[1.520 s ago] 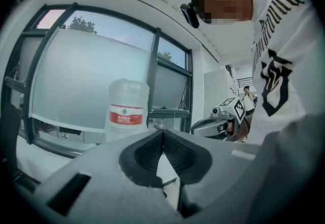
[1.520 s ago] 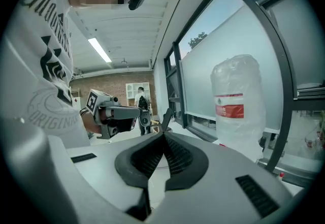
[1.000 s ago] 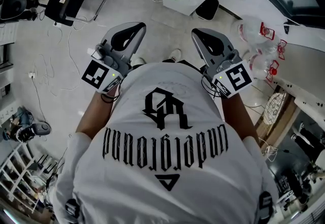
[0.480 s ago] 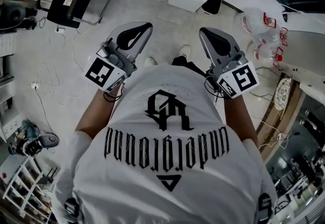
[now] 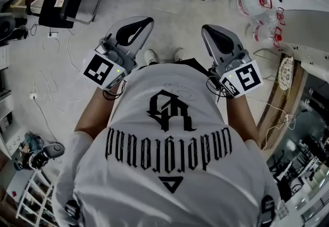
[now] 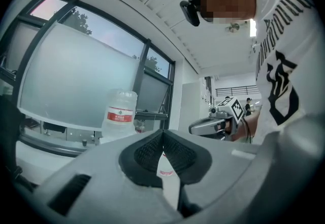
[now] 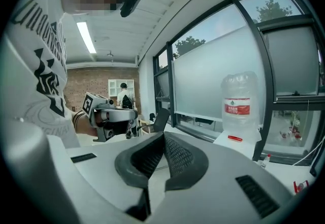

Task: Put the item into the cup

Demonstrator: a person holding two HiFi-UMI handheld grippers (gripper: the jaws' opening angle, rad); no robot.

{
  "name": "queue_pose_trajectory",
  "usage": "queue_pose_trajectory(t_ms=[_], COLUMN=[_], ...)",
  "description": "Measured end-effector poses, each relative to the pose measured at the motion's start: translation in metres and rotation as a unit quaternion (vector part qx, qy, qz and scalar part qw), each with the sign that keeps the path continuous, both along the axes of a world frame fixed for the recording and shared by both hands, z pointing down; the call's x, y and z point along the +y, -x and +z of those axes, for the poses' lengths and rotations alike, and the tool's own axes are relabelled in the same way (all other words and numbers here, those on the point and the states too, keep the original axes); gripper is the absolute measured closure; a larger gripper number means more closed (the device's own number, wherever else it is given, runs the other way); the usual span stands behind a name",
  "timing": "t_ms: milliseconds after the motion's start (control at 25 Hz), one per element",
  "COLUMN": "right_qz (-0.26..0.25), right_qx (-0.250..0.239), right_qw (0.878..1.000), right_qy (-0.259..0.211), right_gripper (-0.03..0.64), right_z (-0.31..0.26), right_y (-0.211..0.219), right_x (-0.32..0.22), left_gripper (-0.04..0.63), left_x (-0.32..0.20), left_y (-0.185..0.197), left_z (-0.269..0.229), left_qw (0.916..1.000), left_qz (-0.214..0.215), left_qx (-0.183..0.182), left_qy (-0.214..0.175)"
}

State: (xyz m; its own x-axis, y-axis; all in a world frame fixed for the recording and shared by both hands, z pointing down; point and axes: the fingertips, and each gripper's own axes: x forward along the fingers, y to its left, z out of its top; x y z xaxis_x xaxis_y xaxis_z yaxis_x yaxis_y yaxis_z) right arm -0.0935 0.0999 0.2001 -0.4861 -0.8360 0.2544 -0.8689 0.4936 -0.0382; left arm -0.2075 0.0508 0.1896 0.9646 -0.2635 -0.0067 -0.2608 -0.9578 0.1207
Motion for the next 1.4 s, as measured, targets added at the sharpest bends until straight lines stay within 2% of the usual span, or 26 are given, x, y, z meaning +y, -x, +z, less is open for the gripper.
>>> queue_pose_trajectory(t_ms=[280,840,1040,1400], right_qz=[-0.01,-0.034,-0.049,-0.063], right_qx=[-0.004,-0.026,-0.028,-0.031], right_qw=[1.0,0.999,0.998,0.998], right_qy=[-0.005,-0.003,-0.001,0.002], right_gripper=[0.601,0.601,0.601,0.601], right_z=[0.003,0.017,0.019,0.022], right_y=[-0.011,-0.105,-0.123,-0.145], right_x=[0.028,0.147,0.185,0.22], left_gripper=[0.581,0.581,0.58,0.58], left_x=[0.026,0.145,0.18,0.214], left_y=[-0.014,-0.097,-0.113,-0.139], left_z=[-0.001,-0.003,-0.001,0.002], left_qw=[1.0,0.9991,0.9983,0.9975], left_qz=[-0.006,-0.037,-0.054,-0.065], left_qx=[-0.003,-0.018,-0.022,-0.026], left_qy=[-0.002,-0.003,0.001,0.0])
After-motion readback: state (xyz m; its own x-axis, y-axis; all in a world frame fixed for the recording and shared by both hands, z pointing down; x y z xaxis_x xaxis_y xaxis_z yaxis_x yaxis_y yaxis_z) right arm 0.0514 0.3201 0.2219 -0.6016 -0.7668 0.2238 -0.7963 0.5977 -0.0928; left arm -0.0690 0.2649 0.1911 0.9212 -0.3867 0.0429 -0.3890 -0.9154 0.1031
